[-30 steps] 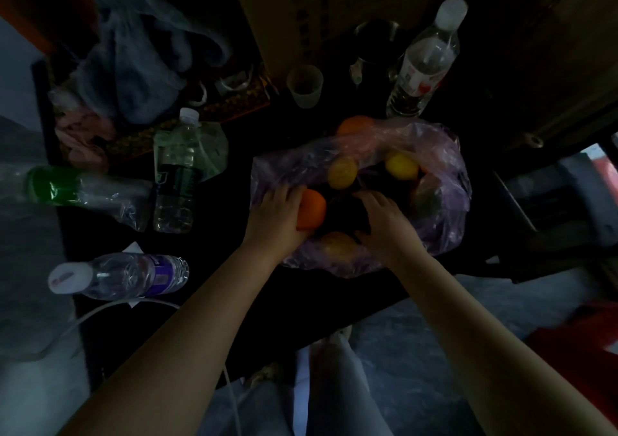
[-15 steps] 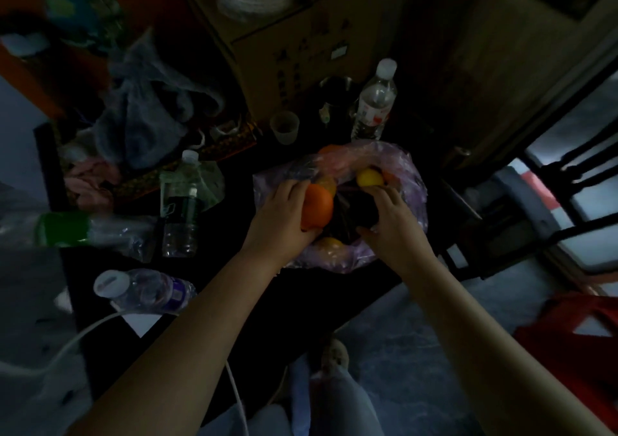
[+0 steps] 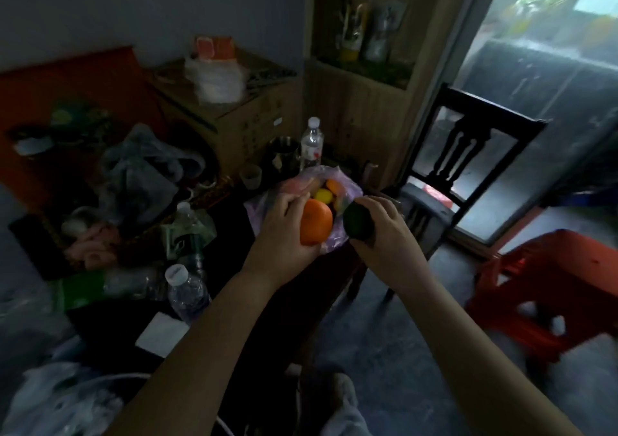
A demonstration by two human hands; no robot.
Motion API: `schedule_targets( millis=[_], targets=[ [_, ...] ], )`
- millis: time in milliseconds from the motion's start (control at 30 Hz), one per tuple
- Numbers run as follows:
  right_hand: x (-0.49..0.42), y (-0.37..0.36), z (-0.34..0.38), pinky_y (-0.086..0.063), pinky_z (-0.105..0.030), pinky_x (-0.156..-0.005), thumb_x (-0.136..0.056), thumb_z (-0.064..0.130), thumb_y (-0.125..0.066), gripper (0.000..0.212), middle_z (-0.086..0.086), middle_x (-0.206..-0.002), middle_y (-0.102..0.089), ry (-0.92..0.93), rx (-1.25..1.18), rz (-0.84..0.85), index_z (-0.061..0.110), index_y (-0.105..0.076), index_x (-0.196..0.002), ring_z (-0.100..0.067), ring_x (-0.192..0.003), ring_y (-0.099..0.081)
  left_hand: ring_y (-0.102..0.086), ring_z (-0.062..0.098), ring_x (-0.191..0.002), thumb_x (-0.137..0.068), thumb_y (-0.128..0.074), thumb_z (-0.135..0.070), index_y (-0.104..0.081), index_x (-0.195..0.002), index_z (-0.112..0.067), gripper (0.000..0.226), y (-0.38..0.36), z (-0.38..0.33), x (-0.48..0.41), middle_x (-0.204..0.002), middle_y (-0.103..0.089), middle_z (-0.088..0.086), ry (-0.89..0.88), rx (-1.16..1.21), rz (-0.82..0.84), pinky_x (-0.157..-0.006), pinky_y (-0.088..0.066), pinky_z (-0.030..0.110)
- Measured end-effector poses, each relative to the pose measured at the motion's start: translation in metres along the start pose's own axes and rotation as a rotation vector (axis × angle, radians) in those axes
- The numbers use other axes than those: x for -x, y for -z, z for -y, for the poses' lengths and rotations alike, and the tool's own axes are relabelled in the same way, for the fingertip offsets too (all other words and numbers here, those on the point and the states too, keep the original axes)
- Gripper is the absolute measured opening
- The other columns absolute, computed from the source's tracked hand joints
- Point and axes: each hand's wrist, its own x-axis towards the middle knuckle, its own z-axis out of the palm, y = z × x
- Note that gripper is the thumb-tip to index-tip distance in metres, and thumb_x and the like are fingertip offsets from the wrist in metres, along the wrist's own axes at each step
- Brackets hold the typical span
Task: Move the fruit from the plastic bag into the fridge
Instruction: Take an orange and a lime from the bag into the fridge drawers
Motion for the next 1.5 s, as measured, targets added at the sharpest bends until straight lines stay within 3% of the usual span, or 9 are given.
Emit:
schedule_targets(
  millis=[100,233,467,633,867,967,1100,1267,1500],
  targets=[
    [0.028,0.026,0.022,-0.045,-0.04,-0.099,-0.073,0.011,-0.073,0.063,-0.004,-0.133,-0.046,-0.019,0.024,-0.071,0.015,-0.048,-0.13,-0.025,-0.121,-0.048,-0.032,0.021,-0.131,-0.075,-0.075,-0.034,-0.027,-0.145,-0.023,0.086,0.015,-0.023,0.018,-0.141,-0.028,-0.001,-0.063,0.017,0.019,-0.104,-0.036,0.038],
    [0.066,0.067,0.045,-0.036,-0.022,-0.099,-0.073,0.013,-0.076,0.068,-0.002,-0.135,-0.044,-0.077,0.131,-0.151,0.017,-0.046,-0.133,-0.019,-0.123,-0.044,-0.032,0.021,-0.131,-0.072,-0.076,-0.03,-0.029,-0.143,-0.025,0.086,0.026,-0.057,0.032,-0.14,-0.03,-0.001,-0.165,0.021,0.018,-0.105,-0.033,0.039],
    [0.141,0.134,0.073,-0.044,-0.033,-0.102,-0.076,0.018,-0.075,0.071,0.002,-0.139,-0.041,-0.2,0.237,-0.274,0.022,-0.041,-0.137,-0.018,-0.126,-0.044,-0.026,0.011,-0.128,-0.075,-0.075,-0.029,-0.027,-0.142,-0.033,0.082,0.026,-0.129,0.062,-0.144,-0.028,-0.007,-0.353,0.111,0.073,-0.095,-0.029,0.028],
    [0.199,0.173,0.085,-0.039,-0.019,-0.098,-0.078,0.023,-0.074,0.071,0.007,-0.142,-0.038,-0.297,0.307,-0.382,0.026,-0.038,-0.139,-0.006,-0.125,-0.038,-0.029,0.004,-0.119,-0.075,-0.076,-0.026,-0.03,-0.141,-0.033,0.081,0.017,-0.173,0.088,-0.143,-0.027,-0.008,-0.464,0.206,0.156,-0.09,-0.031,0.025],
    [0.294,0.217,0.103,-0.041,-0.031,-0.102,-0.077,0.022,-0.075,0.071,0.006,-0.144,-0.037,-0.41,0.39,-0.445,0.024,-0.04,-0.139,-0.016,-0.129,-0.04,-0.031,0.003,-0.118,-0.074,-0.078,-0.026,-0.034,-0.14,-0.031,0.08,-0.009,-0.237,0.14,-0.141,-0.029,-0.008,-0.598,0.272,0.274,-0.091,-0.03,0.024],
    [0.348,0.233,0.11,-0.042,-0.029,-0.1,-0.077,0.021,-0.075,0.07,0.004,-0.142,-0.039,-0.484,0.433,-0.462,0.024,-0.041,-0.138,-0.018,-0.125,-0.045,-0.034,0.007,-0.123,-0.072,-0.078,-0.024,-0.036,-0.14,-0.029,0.081,-0.025,-0.268,0.171,-0.14,-0.031,-0.008,-0.645,0.28,0.314,-0.093,-0.028,0.021],
    [0.431,0.256,0.121,-0.032,-0.009,-0.094,-0.075,0.015,-0.076,0.067,0.002,-0.137,-0.043,-0.587,0.481,-0.515,0.018,-0.045,-0.135,-0.015,-0.119,-0.048,-0.036,0.014,-0.127,-0.072,-0.078,-0.025,-0.034,-0.141,-0.031,0.082,-0.047,-0.312,0.229,-0.142,-0.029,-0.009,-0.717,0.307,0.403,-0.091,-0.032,0.026],
    [0.532,0.286,0.144,-0.042,-0.028,-0.098,-0.073,0.015,-0.077,0.069,-0.001,-0.136,-0.045,-0.719,0.558,-0.617,0.017,-0.046,-0.134,-0.019,-0.122,-0.048,-0.038,0.016,-0.127,-0.072,-0.078,-0.028,-0.033,-0.141,-0.031,0.082,-0.074,-0.372,0.302,-0.141,-0.029,-0.01,-0.862,0.342,0.523,-0.095,-0.034,0.027],
    [0.666,0.312,0.19,-0.033,-0.012,-0.097,-0.07,0.007,-0.077,0.064,-0.002,-0.129,-0.051,-0.873,0.64,-0.77,0.013,-0.051,-0.129,-0.015,-0.117,-0.049,-0.036,0.009,-0.124,-0.073,-0.077,-0.023,-0.034,-0.14,-0.033,0.08,-0.105,-0.454,0.412,-0.136,-0.029,-0.015,-1.05,0.457,0.736,-0.096,-0.03,0.02]
  ],
)
